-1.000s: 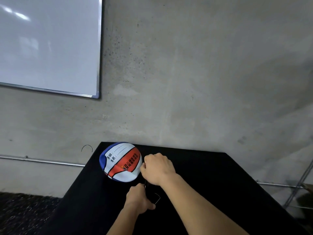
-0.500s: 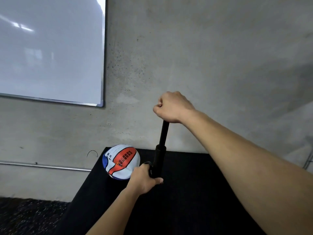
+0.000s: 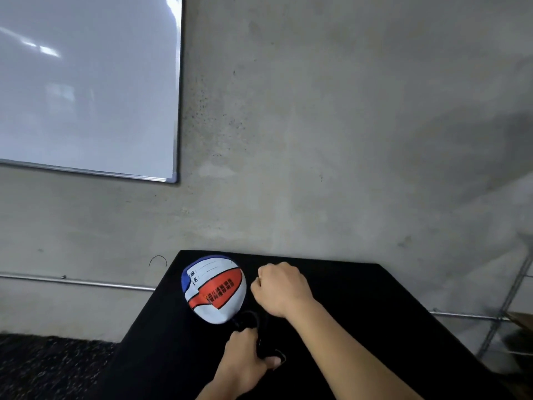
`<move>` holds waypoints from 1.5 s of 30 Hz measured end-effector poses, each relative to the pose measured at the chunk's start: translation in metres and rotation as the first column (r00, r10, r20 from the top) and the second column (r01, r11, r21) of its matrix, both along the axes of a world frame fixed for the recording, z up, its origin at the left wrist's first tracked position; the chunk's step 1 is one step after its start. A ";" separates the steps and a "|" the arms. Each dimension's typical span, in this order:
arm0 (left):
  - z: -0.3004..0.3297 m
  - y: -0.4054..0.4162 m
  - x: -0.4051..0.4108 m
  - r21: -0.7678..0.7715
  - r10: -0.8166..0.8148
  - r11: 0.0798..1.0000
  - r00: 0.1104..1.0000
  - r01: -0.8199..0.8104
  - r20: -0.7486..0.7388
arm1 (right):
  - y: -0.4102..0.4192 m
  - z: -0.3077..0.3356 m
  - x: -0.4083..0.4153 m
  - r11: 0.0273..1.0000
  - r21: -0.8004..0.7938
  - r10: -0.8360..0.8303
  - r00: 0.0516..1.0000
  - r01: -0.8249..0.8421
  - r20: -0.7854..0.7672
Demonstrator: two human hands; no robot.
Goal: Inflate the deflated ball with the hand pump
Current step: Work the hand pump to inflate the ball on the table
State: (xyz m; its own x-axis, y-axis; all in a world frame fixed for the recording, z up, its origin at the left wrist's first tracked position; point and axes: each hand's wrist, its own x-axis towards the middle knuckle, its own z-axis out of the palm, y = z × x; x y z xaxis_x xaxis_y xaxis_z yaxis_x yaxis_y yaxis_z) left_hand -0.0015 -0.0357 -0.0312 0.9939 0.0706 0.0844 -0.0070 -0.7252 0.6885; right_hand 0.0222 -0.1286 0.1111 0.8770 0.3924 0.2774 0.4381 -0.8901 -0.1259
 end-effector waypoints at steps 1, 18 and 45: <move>0.003 -0.002 0.004 -0.010 0.009 1.000 1.000 -0.009 0.017 | 0.001 0.000 0.002 1.000 -0.007 0.003 1.000 -0.003 0.009; 0.037 -0.004 0.032 -0.082 0.096 0.993 0.983 -0.084 0.157 | 0.017 0.088 0.016 0.993 -0.109 0.061 0.995 -0.052 0.078; 0.054 -0.006 0.070 0.001 0.125 0.992 0.981 -0.126 0.150 | 0.010 0.092 0.054 0.999 0.012 0.046 0.991 -0.048 0.127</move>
